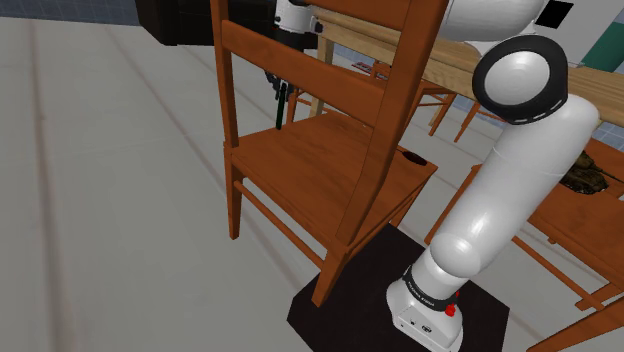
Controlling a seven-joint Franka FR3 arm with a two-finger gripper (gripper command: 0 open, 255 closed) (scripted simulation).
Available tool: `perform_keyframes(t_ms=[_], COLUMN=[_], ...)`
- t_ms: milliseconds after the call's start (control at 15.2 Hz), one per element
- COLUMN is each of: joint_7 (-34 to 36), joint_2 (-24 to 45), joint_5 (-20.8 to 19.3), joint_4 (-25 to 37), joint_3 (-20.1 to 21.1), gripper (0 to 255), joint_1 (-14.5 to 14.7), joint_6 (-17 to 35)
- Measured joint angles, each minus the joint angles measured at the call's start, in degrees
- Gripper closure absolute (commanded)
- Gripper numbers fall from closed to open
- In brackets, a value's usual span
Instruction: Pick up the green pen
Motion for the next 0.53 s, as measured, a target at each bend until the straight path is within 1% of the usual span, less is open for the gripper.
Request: perform_keyframes(t_ms=[528], joint_7=[0.5], joint_2=[1.9], joint_5=[-0.5], joint_4=[8.4], joint_3=[0.1], gripper=[255], joint_1=[0.2], joint_6=[-6.6])
